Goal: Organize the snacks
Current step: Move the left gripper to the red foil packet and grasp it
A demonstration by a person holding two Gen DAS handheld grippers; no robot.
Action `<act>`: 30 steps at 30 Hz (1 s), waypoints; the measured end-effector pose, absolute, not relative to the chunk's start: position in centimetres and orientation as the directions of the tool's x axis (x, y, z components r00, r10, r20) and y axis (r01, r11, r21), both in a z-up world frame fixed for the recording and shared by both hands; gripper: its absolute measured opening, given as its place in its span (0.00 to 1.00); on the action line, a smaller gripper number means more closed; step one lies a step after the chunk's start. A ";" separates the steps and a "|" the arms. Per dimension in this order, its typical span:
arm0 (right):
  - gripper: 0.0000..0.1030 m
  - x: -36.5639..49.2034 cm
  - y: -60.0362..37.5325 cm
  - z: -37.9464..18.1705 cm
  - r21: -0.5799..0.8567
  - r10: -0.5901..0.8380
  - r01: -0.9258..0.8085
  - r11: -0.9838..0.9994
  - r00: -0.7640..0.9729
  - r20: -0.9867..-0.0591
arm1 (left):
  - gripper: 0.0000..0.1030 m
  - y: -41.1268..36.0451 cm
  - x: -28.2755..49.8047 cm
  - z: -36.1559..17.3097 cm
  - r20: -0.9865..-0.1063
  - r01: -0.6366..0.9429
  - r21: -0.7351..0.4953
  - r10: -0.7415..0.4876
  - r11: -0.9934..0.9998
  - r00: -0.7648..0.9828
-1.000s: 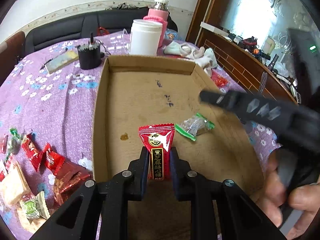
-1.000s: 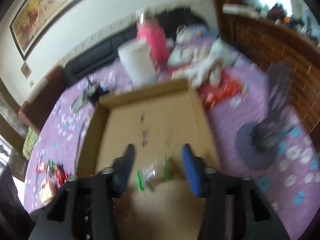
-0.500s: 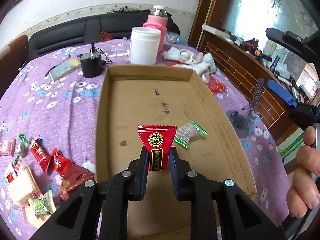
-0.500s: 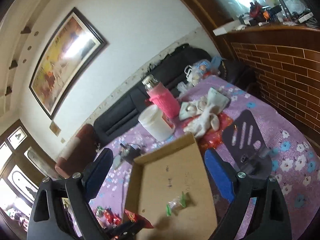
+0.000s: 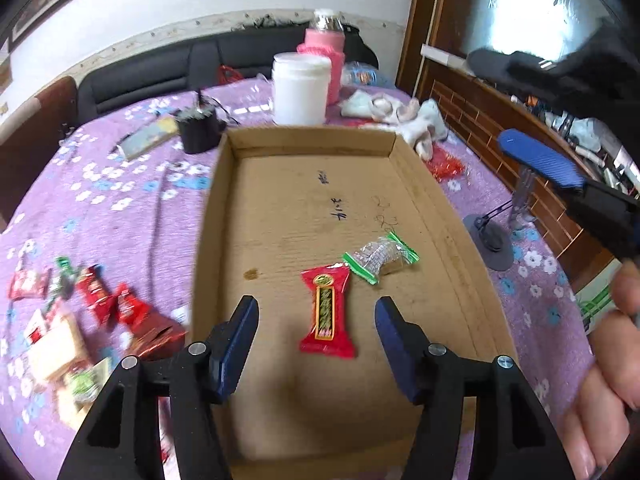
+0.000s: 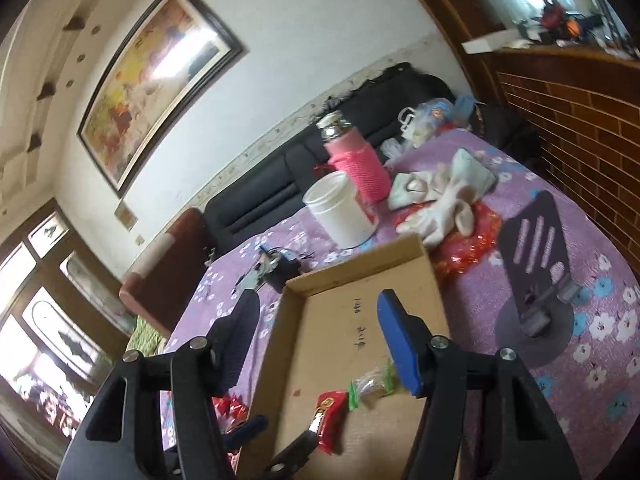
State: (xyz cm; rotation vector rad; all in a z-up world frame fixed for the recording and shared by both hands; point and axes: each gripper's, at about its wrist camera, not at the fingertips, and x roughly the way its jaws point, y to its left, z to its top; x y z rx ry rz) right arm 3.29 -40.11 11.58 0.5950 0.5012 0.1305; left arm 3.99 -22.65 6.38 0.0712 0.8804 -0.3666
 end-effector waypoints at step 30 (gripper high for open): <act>0.60 1.6 -24.1 8.3 0.328 0.410 -0.259 0.908 0.702 -0.582 | 0.65 -5.3 -2.9 2.5 -0.812 -0.007 -0.257 -0.212 0.966 0.544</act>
